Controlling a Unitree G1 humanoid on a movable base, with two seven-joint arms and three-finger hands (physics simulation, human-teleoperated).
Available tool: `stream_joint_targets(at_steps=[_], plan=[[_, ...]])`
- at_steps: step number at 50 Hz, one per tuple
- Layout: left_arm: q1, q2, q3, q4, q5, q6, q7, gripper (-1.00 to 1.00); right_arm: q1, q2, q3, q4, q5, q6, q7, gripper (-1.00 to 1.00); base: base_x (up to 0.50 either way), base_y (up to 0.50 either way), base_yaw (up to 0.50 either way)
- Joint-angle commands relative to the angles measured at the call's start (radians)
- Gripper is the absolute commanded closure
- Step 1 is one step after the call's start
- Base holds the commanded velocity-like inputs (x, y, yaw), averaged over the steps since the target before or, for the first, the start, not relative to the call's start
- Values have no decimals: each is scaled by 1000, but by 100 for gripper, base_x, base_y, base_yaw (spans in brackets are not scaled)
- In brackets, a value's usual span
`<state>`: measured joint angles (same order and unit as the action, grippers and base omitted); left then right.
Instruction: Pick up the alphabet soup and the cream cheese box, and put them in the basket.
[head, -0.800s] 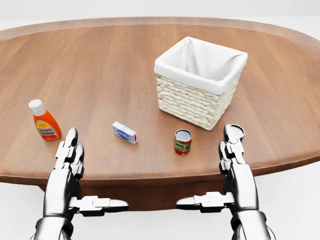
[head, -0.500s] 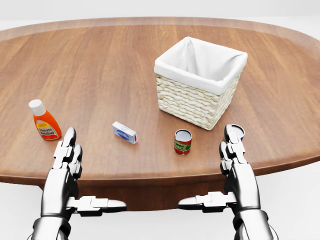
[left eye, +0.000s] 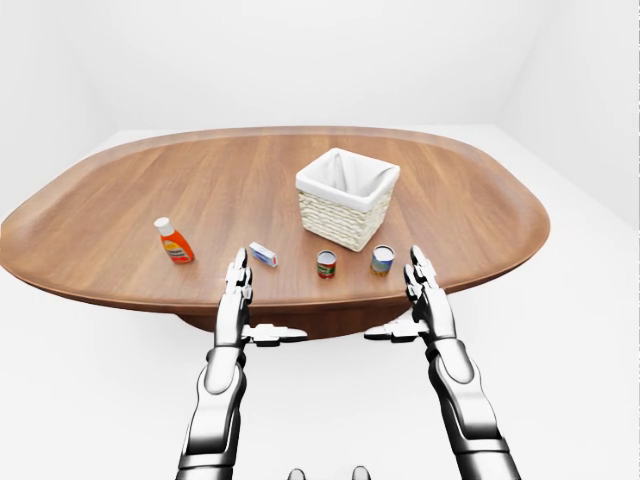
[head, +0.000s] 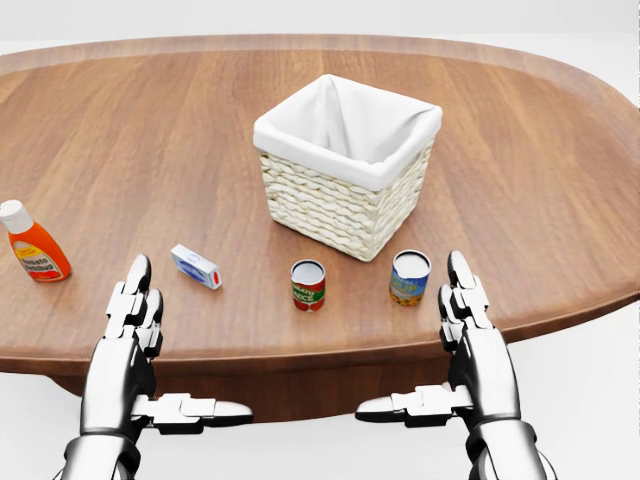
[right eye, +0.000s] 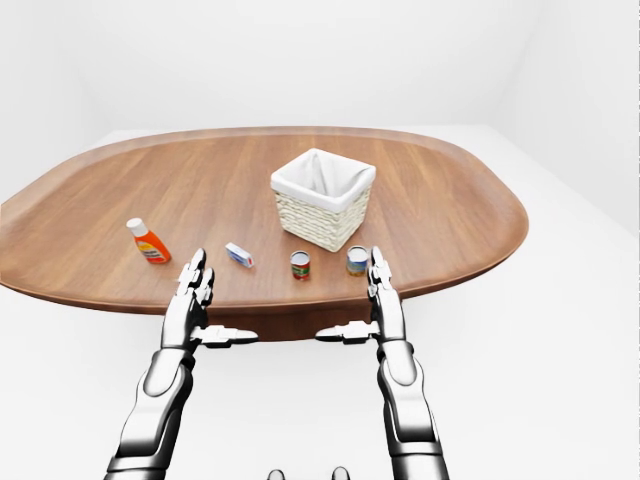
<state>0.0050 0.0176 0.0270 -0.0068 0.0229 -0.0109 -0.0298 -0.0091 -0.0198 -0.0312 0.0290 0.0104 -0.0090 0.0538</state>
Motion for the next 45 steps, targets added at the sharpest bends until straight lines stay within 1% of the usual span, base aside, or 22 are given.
stream_joint_targets(at_steps=[1,2,6,8,9,12,13,16,17,19,21,22,24,28,30,31,36,38,39,40,43,45], plan=[[0,0,0,3,3,-9,-1,-100,3,0,2,-3,-6,-1,2,-100,0,-27,0],[-1,0,0,6,2,-11,-2,-100,4,0,2,-5,-7,0,2,-100,0,-24,0],[5,-1,-2,-9,5,0,1,-100,4,0,4,-1,-11,-12,4,-100,0,-1,0],[2,-1,0,0,3,-4,1,-100,6,1,4,-10,-13,-6,2,-100,0,0,0],[0,-1,1,5,2,-7,1,-100,4,1,3,-7,-14,-8,0,-100,0,0,0],[3,-1,0,-2,3,-2,3,-100,6,2,1,-21,-9,-20,-2,-100,0,0,0],[3,-1,0,-5,3,0,3,-100,3,3,-4,-18,-24,-30,-25,-100,0,0,0],[-4,1,3,16,1,-13,2,-100,-5,2,-16,-16,-4,-30,-35,-100,0,0,0],[0,0,2,2,1,-3,2,-100,-17,4,-34,-10,-17,-30,-85,-100,0,0,0],[-1,0,2,8,1,-7,2,-100,-26,0,-52,-5,-23,-43,-139,-100,0,0,0],[-1,0,2,9,1,-9,2,-100,-37,-4,-75,14,-25,-68,-197,-100,0,0,0],[-1,0,2,6,2,-7,2,-100,-40,-6,-98,6,4,-78,-219,-100,0,0,0],[1,0,1,-2,2,0,3,-100,-37,-10,-111,-35,19,-75,-265,-100,0,0,0],[-4,1,2,11,3,-6,3,-100,-39,-18,-134,-37,19,-78,-339,-100,0,0,0],[-1,0,1,-2,3,5,3,-100,-43,-23,-147,-36,34,-78,-364,-100,0,0,0],[-1,0,2,-3,3,7,4,-100,-47,-21,-164,-46,33,-78,-411,-100,0,0,0],[-3,1,2,12,9,-5,7,-100,-72,-37,-205,-22,36,-78,-561,-100,0,0,0],[-2,1,0,11,13,-6,8,-100,-59,-41,-207,-52,50,-78,-572,-100,0,0,0],[-2,1,0,10,12,-7,7,-100,-59,-42,-212,-56,42,-71,-577,-100,0,0,0],[0,0,0,6,12,-5,7,-100,-57,-44,-214,-56,32,-78,-577,-100,0,0,0],[-6,1,3,23,10,-11,7,-100,-43,-45,-245,-87,22,-78,-577,-100,0,0,0],[-5,1,1,19,13,-8,9,-100,-37,-48,-262,-96,25,-78,-577,-100,0,0,0]])
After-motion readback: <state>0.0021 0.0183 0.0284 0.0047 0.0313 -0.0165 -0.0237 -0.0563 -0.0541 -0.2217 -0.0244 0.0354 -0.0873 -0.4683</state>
